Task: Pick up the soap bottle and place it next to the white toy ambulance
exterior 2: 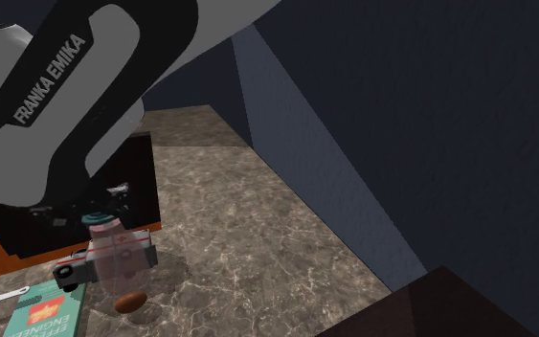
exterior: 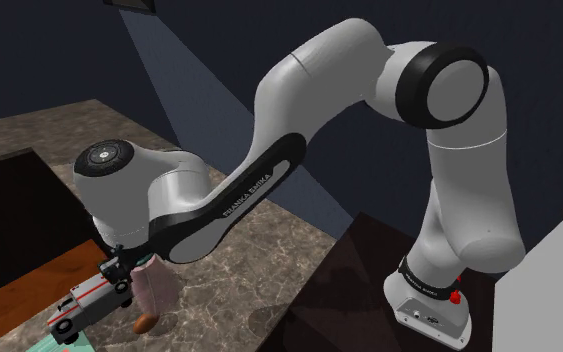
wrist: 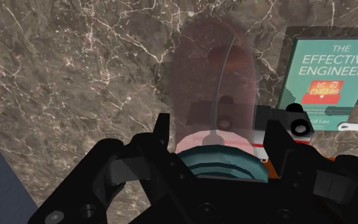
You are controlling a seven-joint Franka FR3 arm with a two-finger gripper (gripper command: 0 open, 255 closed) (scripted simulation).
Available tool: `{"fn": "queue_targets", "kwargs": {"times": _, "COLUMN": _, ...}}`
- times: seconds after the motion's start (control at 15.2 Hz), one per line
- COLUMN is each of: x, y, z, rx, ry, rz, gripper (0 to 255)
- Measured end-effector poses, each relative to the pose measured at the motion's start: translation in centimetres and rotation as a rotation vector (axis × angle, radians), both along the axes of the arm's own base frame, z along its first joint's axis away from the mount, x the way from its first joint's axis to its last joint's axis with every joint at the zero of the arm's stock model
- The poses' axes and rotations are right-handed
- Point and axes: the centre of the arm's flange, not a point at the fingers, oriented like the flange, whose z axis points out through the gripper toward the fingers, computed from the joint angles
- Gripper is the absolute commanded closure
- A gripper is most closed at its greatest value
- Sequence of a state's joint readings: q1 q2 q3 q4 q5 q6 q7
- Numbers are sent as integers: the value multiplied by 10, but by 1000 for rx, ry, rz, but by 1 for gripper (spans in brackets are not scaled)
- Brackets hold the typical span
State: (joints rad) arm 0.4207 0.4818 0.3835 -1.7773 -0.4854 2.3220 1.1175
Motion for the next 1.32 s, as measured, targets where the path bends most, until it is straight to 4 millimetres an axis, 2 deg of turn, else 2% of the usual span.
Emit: {"fn": "queue_targets", "kwargs": {"times": 1.32, "x": 1, "y": -2, "z": -104, "rx": 0, "ry": 0, "rz": 0, "gripper": 255}}
